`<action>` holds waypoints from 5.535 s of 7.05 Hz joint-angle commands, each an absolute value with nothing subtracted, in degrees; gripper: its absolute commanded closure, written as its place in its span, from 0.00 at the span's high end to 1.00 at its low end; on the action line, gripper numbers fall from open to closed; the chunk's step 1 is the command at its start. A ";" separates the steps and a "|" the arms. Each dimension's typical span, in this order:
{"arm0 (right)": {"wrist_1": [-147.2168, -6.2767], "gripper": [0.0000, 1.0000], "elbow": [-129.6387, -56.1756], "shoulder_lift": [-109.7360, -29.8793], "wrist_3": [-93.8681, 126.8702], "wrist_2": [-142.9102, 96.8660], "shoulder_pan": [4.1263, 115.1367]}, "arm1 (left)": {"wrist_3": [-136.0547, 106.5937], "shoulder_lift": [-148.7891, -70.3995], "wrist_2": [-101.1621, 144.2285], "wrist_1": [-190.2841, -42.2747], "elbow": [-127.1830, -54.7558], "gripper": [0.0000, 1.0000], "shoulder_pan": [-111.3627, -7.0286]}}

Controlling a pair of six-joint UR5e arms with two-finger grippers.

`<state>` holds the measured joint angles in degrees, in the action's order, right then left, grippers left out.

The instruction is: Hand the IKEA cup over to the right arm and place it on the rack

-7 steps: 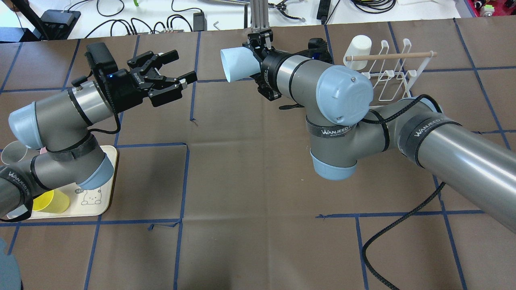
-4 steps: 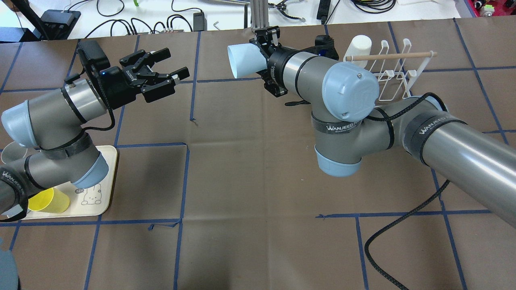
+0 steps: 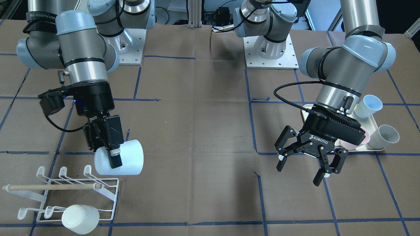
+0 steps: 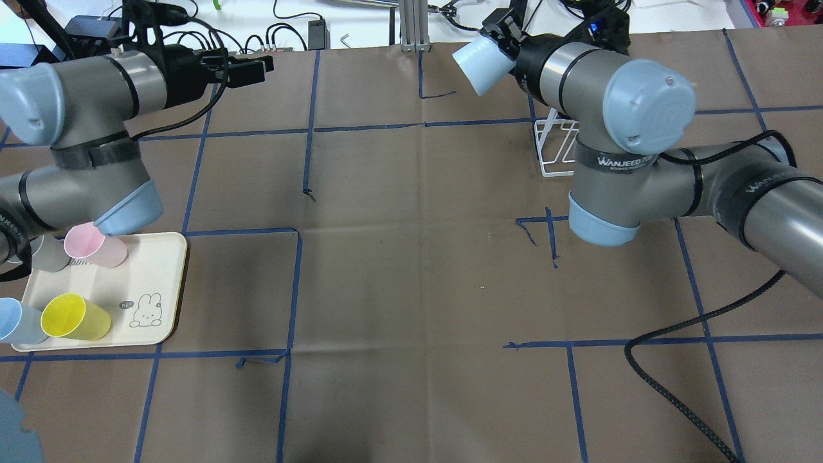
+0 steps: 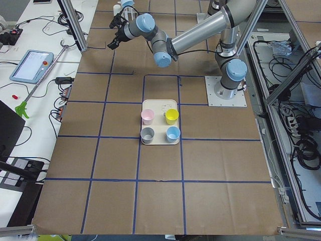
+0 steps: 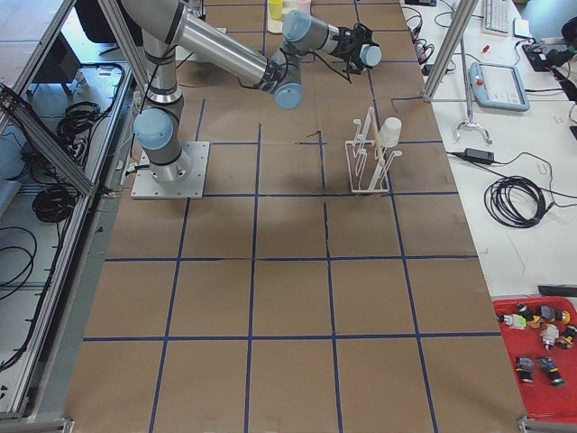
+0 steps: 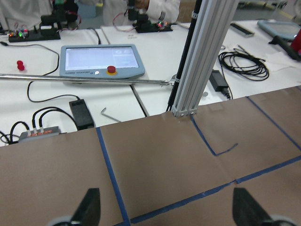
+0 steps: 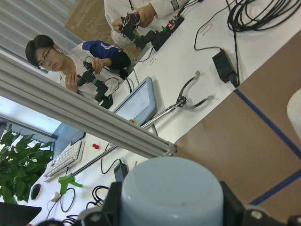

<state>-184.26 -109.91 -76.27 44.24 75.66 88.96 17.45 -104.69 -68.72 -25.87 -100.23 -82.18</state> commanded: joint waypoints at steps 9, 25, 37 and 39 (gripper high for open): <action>-184.57 0.09 -95.53 -61.01 -7.89 76.03 74.19 | 10.64 -93.87 -88.59 -86.31 -87.89 0.99 -88.15; -184.84 1.00 -101.08 -61.78 -10.55 76.55 72.33 | 5.10 -94.48 -88.24 -87.98 -86.40 0.99 -88.33; -108.08 1.00 -100.12 -92.80 -3.61 79.54 86.04 | 5.10 -94.57 -88.24 -87.98 -86.40 0.99 -88.42; -100.23 1.00 -98.01 -93.34 -3.52 82.51 86.22 | 5.10 -94.57 -88.24 -87.98 -86.57 0.99 -88.42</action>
<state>-105.19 -99.48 -92.91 -3.76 80.83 86.02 5.10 -94.54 -88.24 -87.98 -86.51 -88.41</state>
